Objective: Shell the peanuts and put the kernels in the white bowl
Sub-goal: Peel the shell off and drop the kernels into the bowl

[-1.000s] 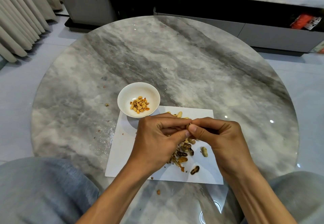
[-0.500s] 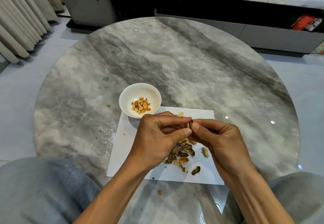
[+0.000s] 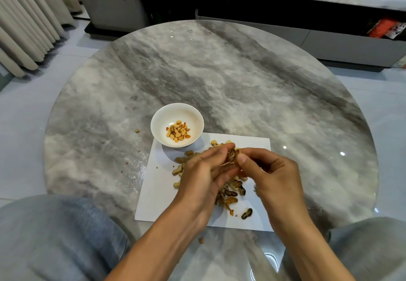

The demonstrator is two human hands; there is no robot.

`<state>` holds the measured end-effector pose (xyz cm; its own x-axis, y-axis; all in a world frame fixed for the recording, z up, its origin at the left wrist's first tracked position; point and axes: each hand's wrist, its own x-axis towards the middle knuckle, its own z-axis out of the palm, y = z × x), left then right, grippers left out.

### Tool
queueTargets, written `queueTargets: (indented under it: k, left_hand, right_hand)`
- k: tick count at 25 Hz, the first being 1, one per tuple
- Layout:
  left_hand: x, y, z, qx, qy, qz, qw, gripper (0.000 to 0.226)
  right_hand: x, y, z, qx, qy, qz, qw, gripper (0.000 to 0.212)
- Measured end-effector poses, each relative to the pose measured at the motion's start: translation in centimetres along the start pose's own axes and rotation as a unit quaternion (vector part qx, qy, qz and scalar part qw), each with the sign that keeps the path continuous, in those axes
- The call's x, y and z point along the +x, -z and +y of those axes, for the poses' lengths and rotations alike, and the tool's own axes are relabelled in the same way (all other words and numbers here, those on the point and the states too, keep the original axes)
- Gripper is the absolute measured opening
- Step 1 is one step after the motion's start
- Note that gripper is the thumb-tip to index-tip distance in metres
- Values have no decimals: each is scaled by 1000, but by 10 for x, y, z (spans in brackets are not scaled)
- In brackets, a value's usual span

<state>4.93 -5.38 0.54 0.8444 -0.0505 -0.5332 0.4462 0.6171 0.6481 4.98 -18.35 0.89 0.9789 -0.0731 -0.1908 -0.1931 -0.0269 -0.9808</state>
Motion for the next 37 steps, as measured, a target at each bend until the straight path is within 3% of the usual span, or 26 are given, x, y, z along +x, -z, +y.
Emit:
queueTargets:
  k: [1, 4, 7, 9, 11, 13, 17, 19, 21, 23, 25, 32, 37]
  left_hand:
    - [0, -1, -1, -48, 26, 1, 999, 25]
    - [2, 2, 0, -126, 73, 9, 989, 27]
    - [3, 3, 0, -145, 88, 2, 986, 26]
    - [3, 2, 1, -143, 93, -7, 985, 24]
    - [1, 2, 2, -127, 97, -12, 987, 25]
    - [-2, 3, 2, -118, 107, -16, 987, 37]
    - [-8, 9, -2, -117, 122, 1, 986, 50]
    - [-8, 10, -1, -131, 115, 16, 984, 49]
    - [-8, 8, 1, -155, 102, 25, 982, 46]
    - [-9, 7, 3, -167, 95, 26, 981, 43]
    - [-9, 7, 4, -166, 89, 18, 982, 45]
    - [-14, 1, 12, -169, 55, -37, 983, 48]
    - [-15, 1, 11, -184, 78, -52, 978, 46]
  right_hand:
    - [-1, -1, 4, -114, 92, 2, 989, 9]
    - [-1, -3, 14, -358, 323, -3, 876, 11]
    - [2, -2, 14, -414, 389, -7, 823, 13]
    - [0, -1, 10, -389, 352, -14, 851, 13]
    - [-2, 2, 3, -293, 226, -6, 929, 10]
    - [0, 6, 0, -190, 103, 15, 976, 10]
    - [10, 12, 1, -127, -18, -23, 991, 4]
    - [8, 12, 10, -271, 39, 0, 962, 14]
    - [1, 9, 11, -374, 176, 7, 911, 19]
    - [-8, 3, 9, -369, 243, -58, 895, 19]
    - [-9, 1, 11, -379, 252, -90, 886, 20]
    - [-7, -6, 13, -376, 316, -49, 870, 20]
    - [-4, -9, 14, -363, 365, -58, 855, 13]
